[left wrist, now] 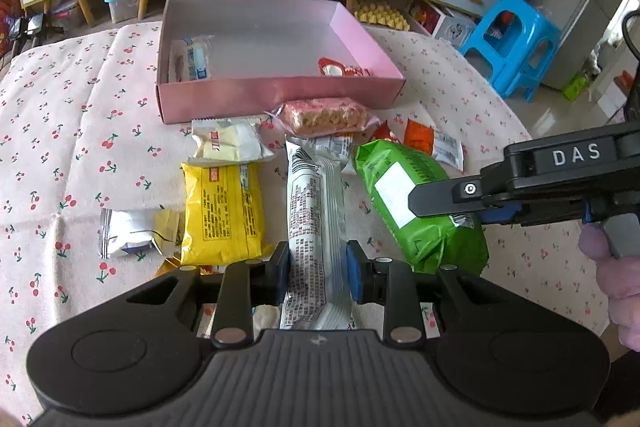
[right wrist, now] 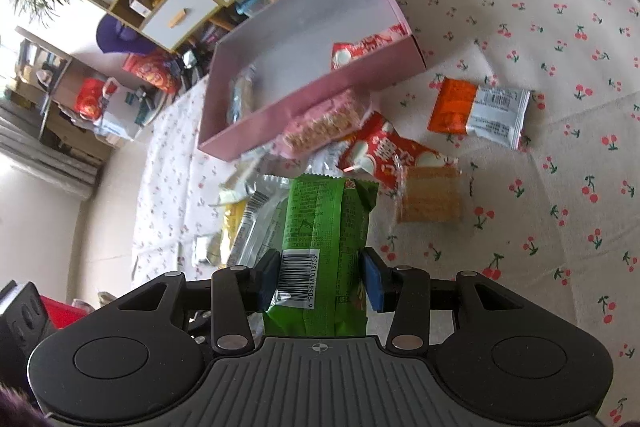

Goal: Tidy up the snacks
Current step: 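Grasp the silver-wrapped bar with the left gripper while the right grasps the green biscuit pack, then lower both held packs into the pink box and open both grippers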

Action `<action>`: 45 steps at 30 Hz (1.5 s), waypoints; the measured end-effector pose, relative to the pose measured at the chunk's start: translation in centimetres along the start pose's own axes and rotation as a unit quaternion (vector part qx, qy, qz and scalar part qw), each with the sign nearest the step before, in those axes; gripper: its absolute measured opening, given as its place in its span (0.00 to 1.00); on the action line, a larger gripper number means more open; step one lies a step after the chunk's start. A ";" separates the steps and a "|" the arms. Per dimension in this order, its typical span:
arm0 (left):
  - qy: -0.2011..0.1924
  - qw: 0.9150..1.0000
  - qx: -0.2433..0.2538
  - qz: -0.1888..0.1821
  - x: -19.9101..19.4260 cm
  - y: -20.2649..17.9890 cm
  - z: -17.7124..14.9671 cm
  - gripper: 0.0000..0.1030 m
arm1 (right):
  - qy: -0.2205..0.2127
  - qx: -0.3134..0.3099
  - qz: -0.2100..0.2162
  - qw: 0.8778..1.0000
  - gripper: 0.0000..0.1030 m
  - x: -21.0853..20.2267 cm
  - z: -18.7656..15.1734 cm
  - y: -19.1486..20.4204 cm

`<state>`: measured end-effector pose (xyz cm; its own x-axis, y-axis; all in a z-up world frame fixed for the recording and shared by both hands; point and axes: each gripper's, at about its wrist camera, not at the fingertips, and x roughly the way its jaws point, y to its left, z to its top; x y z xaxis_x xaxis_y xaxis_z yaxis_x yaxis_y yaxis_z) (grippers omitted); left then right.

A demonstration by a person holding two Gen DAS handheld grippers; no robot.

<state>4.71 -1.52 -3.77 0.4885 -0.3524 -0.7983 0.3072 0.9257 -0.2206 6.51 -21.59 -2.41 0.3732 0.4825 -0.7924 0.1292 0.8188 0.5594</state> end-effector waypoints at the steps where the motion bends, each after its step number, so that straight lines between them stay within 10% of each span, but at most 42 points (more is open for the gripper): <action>1: -0.001 1.000 -0.004 -0.001 -0.1 0.1 0.1 0.25 | -0.003 0.000 0.000 1.000 0.41 -0.1 0.1 0.1; 45: -0.151 0.972 -0.180 -0.006 5.4 6.1 9.9 0.25 | -0.189 0.093 0.043 0.977 0.42 4.1 12.6 0.1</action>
<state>17.33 0.84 -3.87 0.7212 -0.3367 -0.6054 0.0347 0.8904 -0.4538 19.60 -23.44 -2.54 0.6978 0.3697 -0.6135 0.2332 0.6926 0.6826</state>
